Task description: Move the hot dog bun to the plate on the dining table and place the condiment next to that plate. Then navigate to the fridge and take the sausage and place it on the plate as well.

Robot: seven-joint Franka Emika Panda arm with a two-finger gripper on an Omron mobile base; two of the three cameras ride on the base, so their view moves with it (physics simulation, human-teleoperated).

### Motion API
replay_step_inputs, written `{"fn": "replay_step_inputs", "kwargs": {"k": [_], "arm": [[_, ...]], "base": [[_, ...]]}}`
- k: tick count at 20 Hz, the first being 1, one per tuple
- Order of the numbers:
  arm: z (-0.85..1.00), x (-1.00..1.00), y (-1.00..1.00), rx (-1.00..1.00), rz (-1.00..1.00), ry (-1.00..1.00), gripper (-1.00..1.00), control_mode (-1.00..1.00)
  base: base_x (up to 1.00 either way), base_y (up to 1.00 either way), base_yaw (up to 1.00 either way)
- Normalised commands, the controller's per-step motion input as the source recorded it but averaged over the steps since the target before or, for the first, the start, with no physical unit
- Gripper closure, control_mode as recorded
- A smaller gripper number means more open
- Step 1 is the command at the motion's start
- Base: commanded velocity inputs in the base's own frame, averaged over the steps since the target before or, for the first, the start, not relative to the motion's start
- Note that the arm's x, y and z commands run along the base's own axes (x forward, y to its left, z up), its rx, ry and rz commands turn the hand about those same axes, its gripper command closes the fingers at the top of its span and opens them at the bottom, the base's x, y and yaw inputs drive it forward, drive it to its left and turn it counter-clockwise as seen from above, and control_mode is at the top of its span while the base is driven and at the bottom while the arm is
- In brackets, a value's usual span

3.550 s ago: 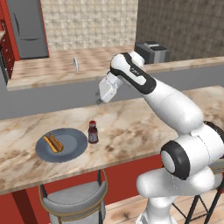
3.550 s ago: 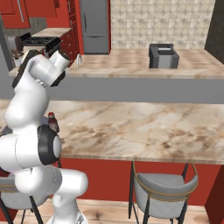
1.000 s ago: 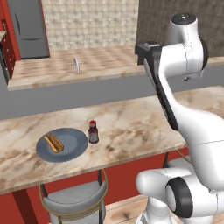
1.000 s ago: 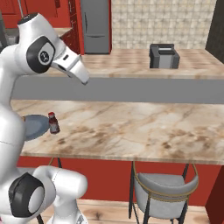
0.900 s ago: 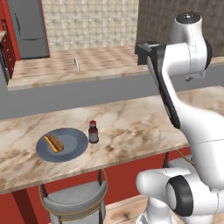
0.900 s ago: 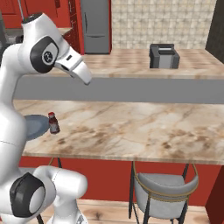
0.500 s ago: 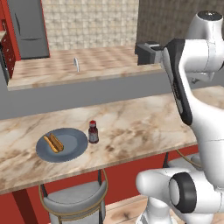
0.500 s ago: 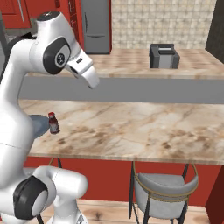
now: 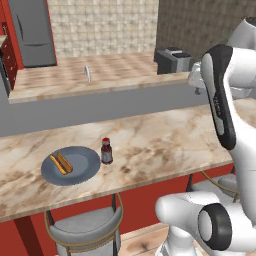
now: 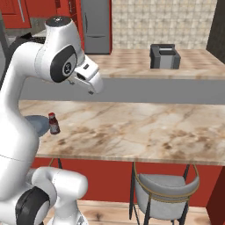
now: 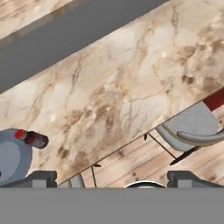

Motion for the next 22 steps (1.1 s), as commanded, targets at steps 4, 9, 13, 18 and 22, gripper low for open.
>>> {"fn": "replay_step_inputs", "kwargs": {"k": [4, 9, 13, 18, 22], "arm": [[-0.03, -0.45, 0.00, 0.00, 0.39, -0.14, -1.00, -1.00], [0.02, -0.35, 0.20, -0.05, 0.20, -0.17, -1.00, -1.00], [0.01, 0.00, 0.68, -0.17, 0.01, 0.00, -1.00, -1.00], [-0.04, -0.08, 0.22, -0.14, 0.00, 0.00, -1.00, -1.00], [-0.05, -0.19, 0.00, -0.02, 0.00, 0.00, -1.00, 1.00]], "base": [[0.00, 0.00, 0.00], [0.00, 0.00, 0.00], [0.00, 0.00, 0.00], [0.00, 0.00, 0.00], [-0.32, 0.00, 0.00]]}}
